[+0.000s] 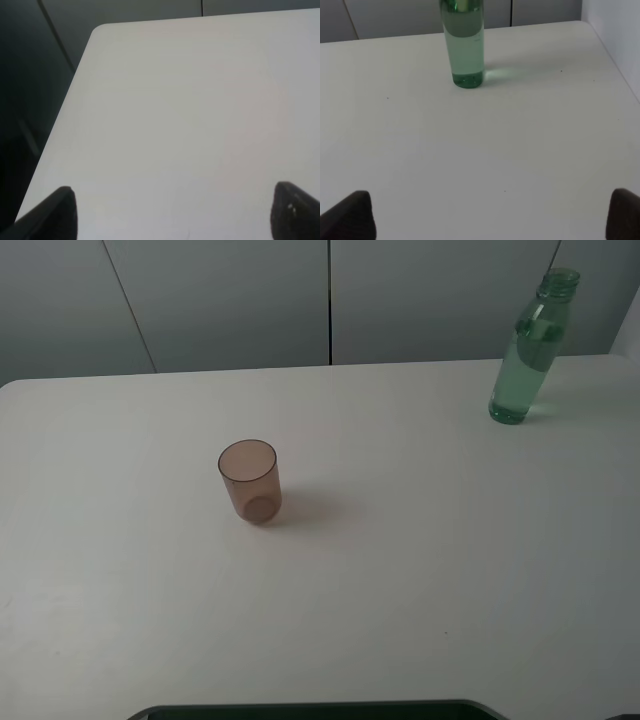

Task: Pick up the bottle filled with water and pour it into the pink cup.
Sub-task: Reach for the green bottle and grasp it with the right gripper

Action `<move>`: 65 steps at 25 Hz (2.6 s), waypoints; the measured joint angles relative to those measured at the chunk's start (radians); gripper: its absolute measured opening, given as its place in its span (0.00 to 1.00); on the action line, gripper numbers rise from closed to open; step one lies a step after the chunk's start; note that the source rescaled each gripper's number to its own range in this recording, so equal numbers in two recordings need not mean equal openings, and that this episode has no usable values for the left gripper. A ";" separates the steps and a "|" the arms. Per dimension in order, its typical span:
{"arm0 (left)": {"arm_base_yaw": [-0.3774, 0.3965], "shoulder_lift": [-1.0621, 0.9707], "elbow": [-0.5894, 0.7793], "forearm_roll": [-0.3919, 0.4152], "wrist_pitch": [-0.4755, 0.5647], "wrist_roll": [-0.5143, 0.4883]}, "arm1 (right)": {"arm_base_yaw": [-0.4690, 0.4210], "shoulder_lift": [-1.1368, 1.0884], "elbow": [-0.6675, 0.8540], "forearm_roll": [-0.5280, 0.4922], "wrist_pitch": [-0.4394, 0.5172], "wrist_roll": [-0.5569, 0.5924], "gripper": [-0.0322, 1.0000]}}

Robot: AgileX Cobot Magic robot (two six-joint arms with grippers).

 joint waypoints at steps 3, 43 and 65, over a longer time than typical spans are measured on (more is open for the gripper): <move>0.000 0.000 0.000 0.000 0.000 0.000 | 0.000 0.000 0.000 0.000 0.000 0.000 1.00; 0.000 0.000 0.000 0.000 0.000 0.000 | 0.000 -0.002 -0.052 0.062 -0.008 -0.006 1.00; 0.000 0.000 0.000 0.000 0.000 0.000 | 0.000 0.775 -0.009 0.129 -1.266 -0.098 1.00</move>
